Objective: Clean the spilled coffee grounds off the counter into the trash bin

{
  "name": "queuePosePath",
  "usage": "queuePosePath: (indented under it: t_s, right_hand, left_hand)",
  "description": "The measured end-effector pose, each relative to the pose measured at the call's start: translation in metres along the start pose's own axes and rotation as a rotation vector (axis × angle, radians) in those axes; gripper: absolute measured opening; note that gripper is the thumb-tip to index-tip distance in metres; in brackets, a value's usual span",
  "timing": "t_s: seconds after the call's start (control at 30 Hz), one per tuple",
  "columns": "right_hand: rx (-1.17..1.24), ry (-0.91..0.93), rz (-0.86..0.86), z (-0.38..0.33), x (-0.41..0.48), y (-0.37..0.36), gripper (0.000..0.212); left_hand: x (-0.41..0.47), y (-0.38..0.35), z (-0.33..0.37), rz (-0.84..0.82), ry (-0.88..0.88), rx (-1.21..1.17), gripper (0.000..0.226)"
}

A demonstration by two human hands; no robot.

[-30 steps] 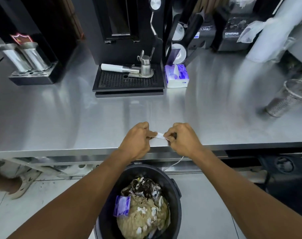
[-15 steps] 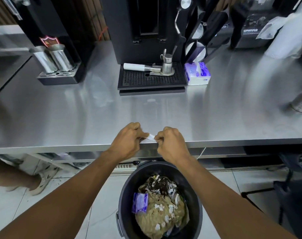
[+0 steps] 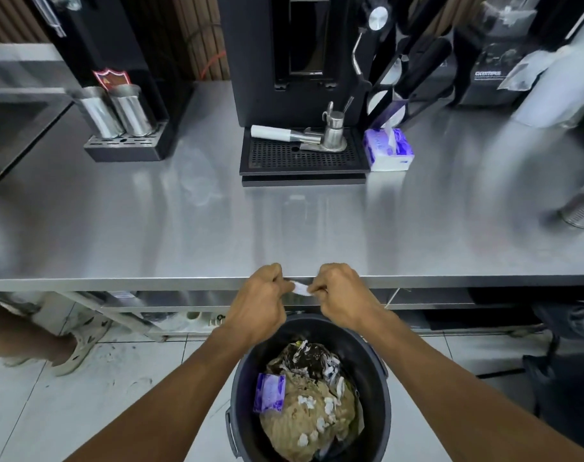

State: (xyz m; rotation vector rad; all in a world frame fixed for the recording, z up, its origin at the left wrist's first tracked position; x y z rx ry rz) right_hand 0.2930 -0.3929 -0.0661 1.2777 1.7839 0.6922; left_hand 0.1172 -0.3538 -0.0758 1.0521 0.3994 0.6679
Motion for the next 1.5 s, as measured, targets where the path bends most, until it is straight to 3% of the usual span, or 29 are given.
queuePosePath:
  t_s: [0.23,0.47,1.1,1.4,1.5]
  right_hand:
    - [0.099,-0.021,0.003,0.019,-0.026,-0.012,0.017]
    - [0.345,-0.176,-0.072,0.035,-0.032,-0.03,0.017]
    - [0.245,-0.235,-0.096,0.049,-0.039,-0.055,0.031]
    - [0.281,-0.238,-0.078,0.05,-0.045,-0.051,0.022]
    - [0.361,-0.262,-0.087,0.052,-0.057,-0.068,0.023]
  left_hand:
    - [-0.011,-0.026,0.002,-0.098,0.071,-0.024,0.028]
    - [-0.016,-0.042,0.002,-0.188,0.136,-0.062,0.022]
    - [-0.021,-0.061,0.022,-0.251,0.257,-0.141,0.028]
    - [-0.018,-0.062,0.028,-0.246,0.297,-0.112,0.022]
    - [-0.031,-0.066,0.026,-0.271,0.339,-0.208,0.022]
Point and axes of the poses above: each hand's wrist, its own x-axis towards the middle knuckle, its own y-axis out of the back of the hand, z = x × y, the point moved 1 cm from there along x, towards the middle knuckle, and after that the axes turned 15 degrees about -z, right-handed, at the moved point
